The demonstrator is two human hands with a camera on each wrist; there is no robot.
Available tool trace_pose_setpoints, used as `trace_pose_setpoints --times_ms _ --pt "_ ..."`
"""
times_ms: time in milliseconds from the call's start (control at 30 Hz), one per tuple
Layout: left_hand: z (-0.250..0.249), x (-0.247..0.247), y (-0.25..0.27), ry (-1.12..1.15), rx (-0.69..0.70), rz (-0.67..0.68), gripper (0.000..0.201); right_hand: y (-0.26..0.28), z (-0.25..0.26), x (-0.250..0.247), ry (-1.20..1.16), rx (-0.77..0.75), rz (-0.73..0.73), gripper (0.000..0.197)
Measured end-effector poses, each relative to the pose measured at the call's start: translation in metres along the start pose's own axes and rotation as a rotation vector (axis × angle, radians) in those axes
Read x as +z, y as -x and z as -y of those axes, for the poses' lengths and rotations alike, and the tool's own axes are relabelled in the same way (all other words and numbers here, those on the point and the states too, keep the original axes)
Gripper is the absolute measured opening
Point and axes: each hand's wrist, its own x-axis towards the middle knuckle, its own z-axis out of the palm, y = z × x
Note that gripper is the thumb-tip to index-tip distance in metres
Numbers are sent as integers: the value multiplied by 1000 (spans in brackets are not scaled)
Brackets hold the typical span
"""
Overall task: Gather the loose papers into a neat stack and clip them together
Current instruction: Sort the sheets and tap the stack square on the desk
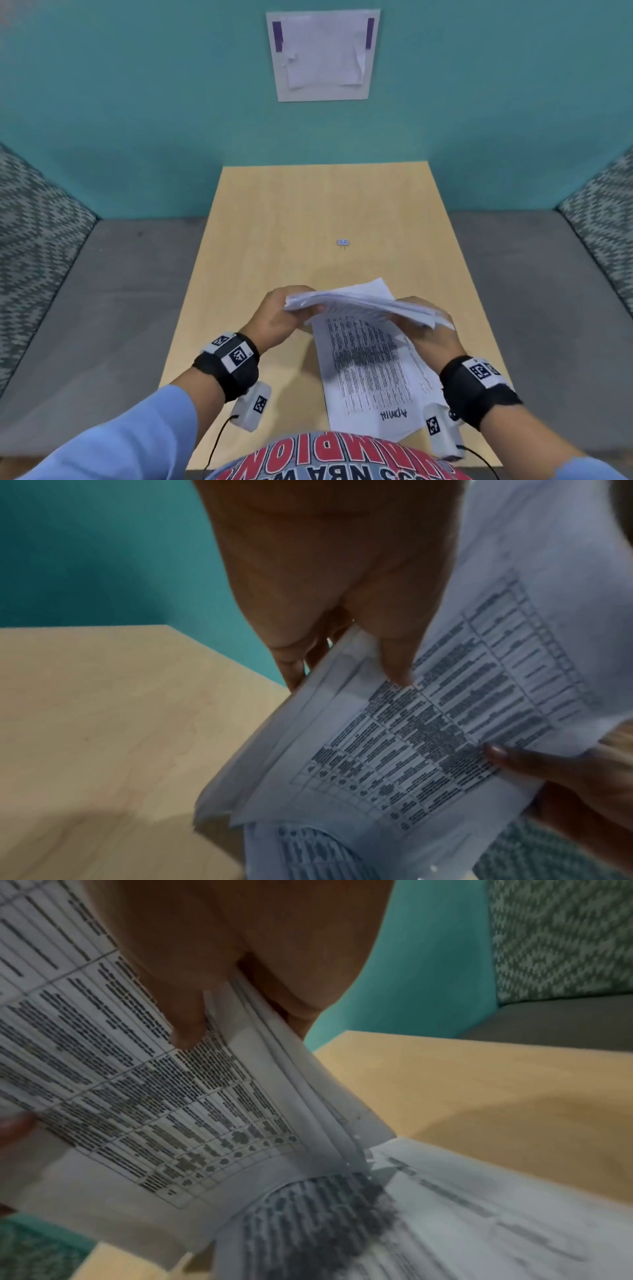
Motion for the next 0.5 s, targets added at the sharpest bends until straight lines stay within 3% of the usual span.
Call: trace_pose_setpoints --times_ms 33,100,167,233,300,367,467,500 --pt "-2 0 0 27 2 -47 15 -1 5 1 -26 23 -29 7" --pt "-8 -2 -1 93 8 -142 20 -3 6 2 -61 16 -97 32" --pt "-11 -4 2 148 -14 -152 22 0 9 1 -126 -6 -96 18" --pt "-8 -6 7 147 -25 -81 29 5 7 2 -141 23 -47 29" --pt "0 -7 11 130 -43 -24 38 7 1 3 -95 65 20 24" --pt "3 -8 13 113 -37 -46 41 7 -2 4 -32 99 38 18" --pt "-2 -12 13 165 -9 -137 38 3 2 4 -5 54 3 42" --pt "-5 -14 14 196 -1 -156 40 4 9 4 -64 26 -13 37"
